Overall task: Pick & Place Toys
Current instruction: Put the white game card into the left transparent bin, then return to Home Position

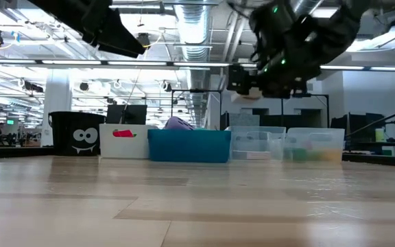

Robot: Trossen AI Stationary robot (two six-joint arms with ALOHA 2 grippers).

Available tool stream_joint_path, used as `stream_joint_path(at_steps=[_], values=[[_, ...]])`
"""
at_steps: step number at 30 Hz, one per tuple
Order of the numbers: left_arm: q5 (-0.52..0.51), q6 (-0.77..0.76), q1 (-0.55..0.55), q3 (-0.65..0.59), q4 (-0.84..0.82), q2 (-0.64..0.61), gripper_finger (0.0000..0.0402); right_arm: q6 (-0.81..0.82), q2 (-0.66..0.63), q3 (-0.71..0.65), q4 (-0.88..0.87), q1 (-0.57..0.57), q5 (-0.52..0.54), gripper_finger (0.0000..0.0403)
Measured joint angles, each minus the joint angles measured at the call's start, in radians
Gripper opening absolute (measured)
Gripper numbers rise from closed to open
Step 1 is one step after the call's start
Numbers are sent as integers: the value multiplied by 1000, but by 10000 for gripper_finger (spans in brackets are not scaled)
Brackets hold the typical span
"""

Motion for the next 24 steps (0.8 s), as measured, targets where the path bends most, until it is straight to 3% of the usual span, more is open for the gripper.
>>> stream_joint_path(at_steps=[6, 14, 24], values=[[1, 17, 0, 0, 8, 0, 360, 68, 0, 0, -11, -105, -199, 277], [1, 45, 0, 0, 12, 0, 360, 57, 0, 0, -84, -108, -226, 283], [2, 43, 0, 0, 14, 0, 360, 57, 0, 0, -134, -111, -286, 327]])
